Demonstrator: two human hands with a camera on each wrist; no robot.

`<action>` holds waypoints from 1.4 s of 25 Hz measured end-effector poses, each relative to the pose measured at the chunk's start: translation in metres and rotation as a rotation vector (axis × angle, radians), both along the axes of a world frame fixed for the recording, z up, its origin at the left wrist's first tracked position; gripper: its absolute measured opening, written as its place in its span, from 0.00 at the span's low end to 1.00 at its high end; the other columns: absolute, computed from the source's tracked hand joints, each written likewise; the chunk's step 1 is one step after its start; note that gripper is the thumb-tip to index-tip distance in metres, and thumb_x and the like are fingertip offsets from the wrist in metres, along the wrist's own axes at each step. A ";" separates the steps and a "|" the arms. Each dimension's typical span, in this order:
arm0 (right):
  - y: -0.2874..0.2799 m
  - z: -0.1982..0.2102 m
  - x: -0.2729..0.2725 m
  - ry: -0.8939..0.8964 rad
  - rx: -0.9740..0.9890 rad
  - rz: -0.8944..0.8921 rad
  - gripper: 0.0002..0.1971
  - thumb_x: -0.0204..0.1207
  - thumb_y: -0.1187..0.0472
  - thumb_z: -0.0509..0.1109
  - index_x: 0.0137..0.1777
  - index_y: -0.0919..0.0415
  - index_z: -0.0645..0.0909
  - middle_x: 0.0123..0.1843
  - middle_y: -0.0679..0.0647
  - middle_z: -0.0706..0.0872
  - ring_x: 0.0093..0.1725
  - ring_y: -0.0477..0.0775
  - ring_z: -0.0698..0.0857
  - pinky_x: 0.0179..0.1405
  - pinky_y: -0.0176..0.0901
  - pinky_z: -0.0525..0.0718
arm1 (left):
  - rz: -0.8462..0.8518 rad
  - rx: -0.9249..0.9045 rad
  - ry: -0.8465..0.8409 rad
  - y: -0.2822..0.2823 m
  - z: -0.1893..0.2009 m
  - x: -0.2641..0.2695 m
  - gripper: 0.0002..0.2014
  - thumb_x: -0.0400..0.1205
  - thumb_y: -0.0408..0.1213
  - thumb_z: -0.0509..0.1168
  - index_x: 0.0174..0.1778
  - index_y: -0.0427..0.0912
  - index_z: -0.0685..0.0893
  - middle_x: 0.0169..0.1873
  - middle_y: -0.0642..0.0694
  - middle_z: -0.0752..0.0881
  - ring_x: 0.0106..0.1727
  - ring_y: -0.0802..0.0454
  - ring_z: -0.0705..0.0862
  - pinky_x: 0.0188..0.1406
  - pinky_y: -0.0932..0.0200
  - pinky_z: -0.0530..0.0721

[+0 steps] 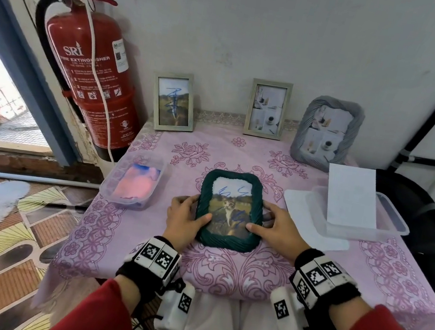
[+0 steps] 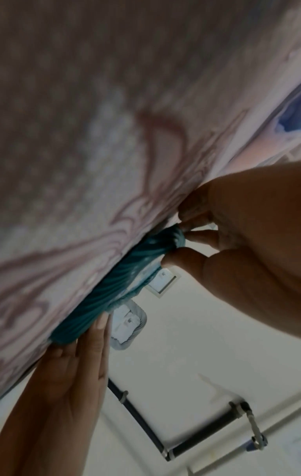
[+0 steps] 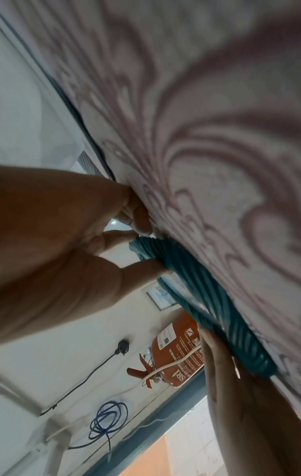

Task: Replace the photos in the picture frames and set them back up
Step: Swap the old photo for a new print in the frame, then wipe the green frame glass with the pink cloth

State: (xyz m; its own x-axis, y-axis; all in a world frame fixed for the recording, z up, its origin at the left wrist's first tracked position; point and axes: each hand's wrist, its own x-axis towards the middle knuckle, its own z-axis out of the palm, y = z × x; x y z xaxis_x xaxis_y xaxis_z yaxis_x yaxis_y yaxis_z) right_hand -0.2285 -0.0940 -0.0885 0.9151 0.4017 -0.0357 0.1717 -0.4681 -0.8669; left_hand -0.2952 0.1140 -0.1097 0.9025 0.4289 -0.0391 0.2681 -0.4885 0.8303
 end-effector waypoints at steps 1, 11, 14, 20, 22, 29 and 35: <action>0.000 0.001 0.000 -0.011 -0.035 0.019 0.32 0.68 0.63 0.78 0.73 0.64 0.73 0.39 0.42 0.76 0.38 0.39 0.76 0.37 0.25 0.77 | 0.003 0.048 0.034 0.001 0.001 0.000 0.27 0.76 0.41 0.71 0.71 0.42 0.75 0.68 0.38 0.66 0.73 0.42 0.64 0.75 0.57 0.61; -0.005 0.011 0.008 -0.022 -0.320 0.099 0.42 0.67 0.49 0.78 0.79 0.52 0.62 0.57 0.58 0.67 0.49 0.50 0.74 0.59 0.36 0.74 | -0.061 0.025 -0.219 0.012 0.044 -0.004 0.22 0.79 0.34 0.68 0.70 0.42 0.75 0.64 0.43 0.75 0.63 0.51 0.76 0.65 0.54 0.76; -0.007 0.012 0.014 -0.011 -0.366 0.139 0.39 0.69 0.47 0.76 0.79 0.51 0.63 0.55 0.58 0.69 0.51 0.51 0.76 0.57 0.35 0.72 | -0.006 0.098 -0.296 0.052 0.070 -0.001 0.16 0.80 0.33 0.65 0.64 0.42 0.79 0.60 0.44 0.82 0.59 0.52 0.80 0.61 0.57 0.78; -0.008 0.011 0.024 0.028 -0.369 0.196 0.35 0.72 0.51 0.75 0.77 0.52 0.64 0.55 0.59 0.72 0.50 0.52 0.75 0.52 0.36 0.69 | -0.068 0.364 0.107 0.130 0.079 0.006 0.14 0.81 0.33 0.65 0.63 0.37 0.83 0.62 0.40 0.84 0.62 0.43 0.80 0.62 0.57 0.73; -0.008 0.010 0.025 0.029 -0.359 0.203 0.35 0.72 0.51 0.75 0.77 0.52 0.64 0.55 0.59 0.72 0.49 0.52 0.75 0.52 0.36 0.69 | -0.163 0.433 0.284 0.138 0.073 0.004 0.22 0.78 0.38 0.70 0.68 0.39 0.79 0.66 0.39 0.80 0.64 0.43 0.79 0.63 0.58 0.73; -0.011 0.006 0.025 0.002 -0.348 0.197 0.35 0.71 0.50 0.75 0.77 0.51 0.64 0.53 0.57 0.71 0.47 0.49 0.75 0.53 0.35 0.69 | -0.228 0.629 0.315 0.145 0.061 0.006 0.30 0.72 0.38 0.75 0.71 0.44 0.76 0.65 0.41 0.79 0.63 0.45 0.79 0.64 0.58 0.75; -0.011 0.006 0.025 -0.012 -0.334 0.198 0.35 0.72 0.50 0.74 0.77 0.51 0.64 0.52 0.57 0.70 0.47 0.49 0.74 0.53 0.35 0.69 | -0.070 0.525 0.190 0.142 0.061 0.007 0.21 0.74 0.32 0.70 0.64 0.41 0.82 0.57 0.38 0.86 0.56 0.43 0.83 0.51 0.63 0.74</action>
